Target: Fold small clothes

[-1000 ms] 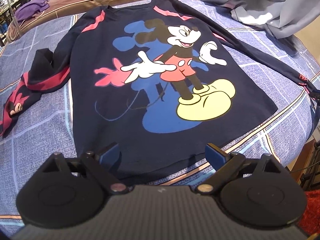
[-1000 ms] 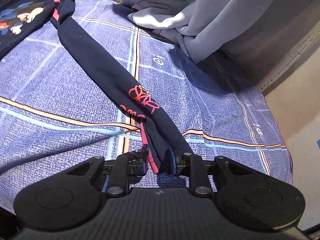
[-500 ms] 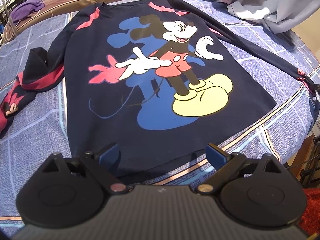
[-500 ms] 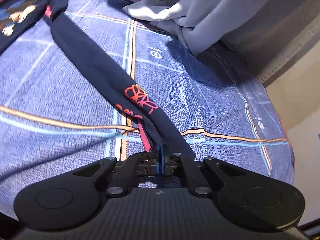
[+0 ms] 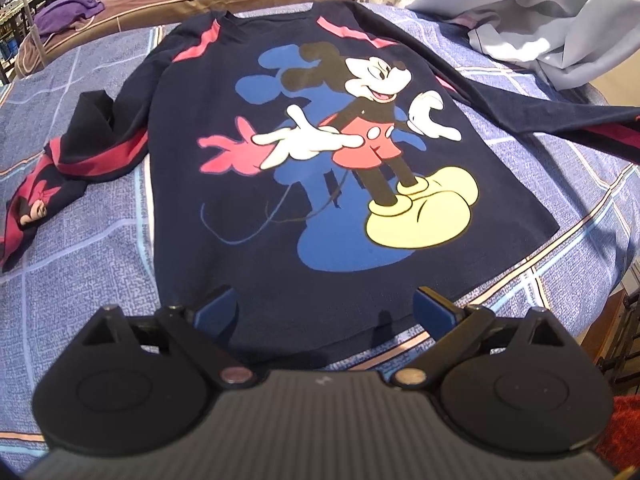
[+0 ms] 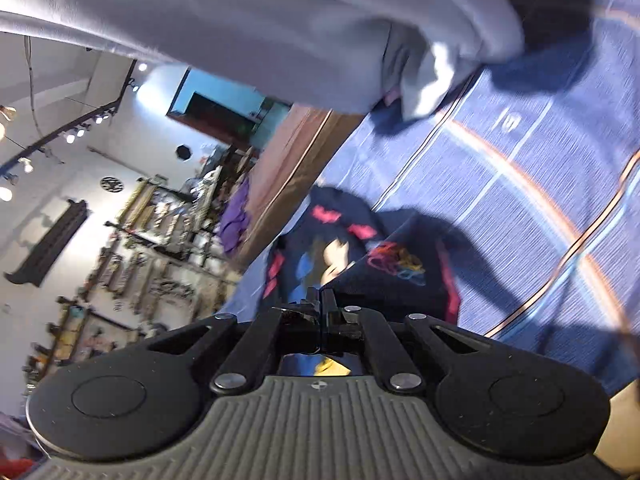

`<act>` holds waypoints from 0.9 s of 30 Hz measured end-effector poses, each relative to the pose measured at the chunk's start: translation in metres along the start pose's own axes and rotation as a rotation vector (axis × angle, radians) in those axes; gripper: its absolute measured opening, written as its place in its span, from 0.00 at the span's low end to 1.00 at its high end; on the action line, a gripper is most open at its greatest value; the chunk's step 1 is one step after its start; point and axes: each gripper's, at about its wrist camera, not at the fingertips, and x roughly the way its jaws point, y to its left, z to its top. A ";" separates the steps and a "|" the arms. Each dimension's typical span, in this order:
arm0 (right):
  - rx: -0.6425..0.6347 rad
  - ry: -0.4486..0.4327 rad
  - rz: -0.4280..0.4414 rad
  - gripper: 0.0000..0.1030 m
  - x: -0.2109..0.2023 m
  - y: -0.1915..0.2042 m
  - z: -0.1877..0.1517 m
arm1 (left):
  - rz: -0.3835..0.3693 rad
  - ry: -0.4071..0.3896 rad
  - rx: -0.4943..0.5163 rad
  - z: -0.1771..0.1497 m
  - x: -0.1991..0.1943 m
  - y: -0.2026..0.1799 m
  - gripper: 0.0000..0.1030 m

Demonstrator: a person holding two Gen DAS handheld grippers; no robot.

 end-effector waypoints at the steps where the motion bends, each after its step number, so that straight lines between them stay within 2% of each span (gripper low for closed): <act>1: 0.058 0.064 0.090 0.00 0.028 -0.001 -0.007 | 0.003 -0.009 -0.008 0.001 -0.003 0.003 0.94; 2: 0.096 0.125 0.151 0.00 0.058 0.003 -0.015 | 0.007 -0.018 -0.019 0.003 -0.006 0.007 0.94; 3: 0.081 0.187 0.194 0.00 0.087 0.015 -0.024 | 0.011 -0.031 -0.035 0.005 -0.011 0.012 0.94; 6: -0.082 0.331 0.324 0.00 0.168 0.066 -0.052 | 0.014 -0.098 -0.100 0.009 -0.036 0.031 0.94; 8: -0.191 0.410 0.334 0.00 0.216 0.093 -0.074 | 0.032 -0.165 -0.153 0.009 -0.058 0.050 0.97; 9: -0.282 0.434 0.291 0.00 0.239 0.103 -0.085 | 0.058 -0.191 -0.183 0.008 -0.067 0.060 0.99; 11: -0.511 0.469 0.133 0.01 0.282 0.113 -0.111 | 0.123 -0.228 -0.245 0.004 -0.082 0.083 1.00; 12: -0.653 0.477 0.026 0.01 0.306 0.112 -0.129 | 0.152 -0.228 -0.275 0.001 -0.085 0.096 1.00; 13: -0.754 0.494 -0.038 0.01 0.327 0.108 -0.143 | 0.174 -0.213 -0.304 -0.002 -0.086 0.108 1.00; 14: -0.786 0.517 -0.064 0.01 0.343 0.099 -0.151 | 0.189 -0.193 -0.331 -0.004 -0.086 0.117 1.00; 16: -0.739 0.555 -0.089 0.03 0.372 0.073 -0.160 | 0.173 -0.182 -0.346 -0.010 -0.084 0.125 1.00; 17: -0.750 0.556 -0.111 0.07 0.380 0.067 -0.162 | 0.155 -0.180 -0.331 -0.011 -0.082 0.124 1.00; 18: -0.752 0.532 -0.159 0.22 0.379 0.060 -0.162 | 0.133 -0.179 -0.299 -0.012 -0.079 0.120 1.00; 19: -0.741 0.495 -0.189 0.32 0.375 0.056 -0.160 | 0.110 -0.181 -0.254 -0.012 -0.076 0.113 1.00; 23: -0.601 0.321 -0.214 0.44 0.328 0.038 -0.125 | 0.019 -0.151 0.007 -0.011 -0.052 0.067 1.00; 25: -0.563 0.255 -0.257 0.58 0.305 0.031 -0.112 | 0.015 -0.131 0.144 -0.010 -0.038 0.040 0.99; 27: -0.540 0.220 -0.304 0.59 0.286 0.022 -0.106 | 0.017 -0.111 0.208 -0.009 -0.023 0.023 0.94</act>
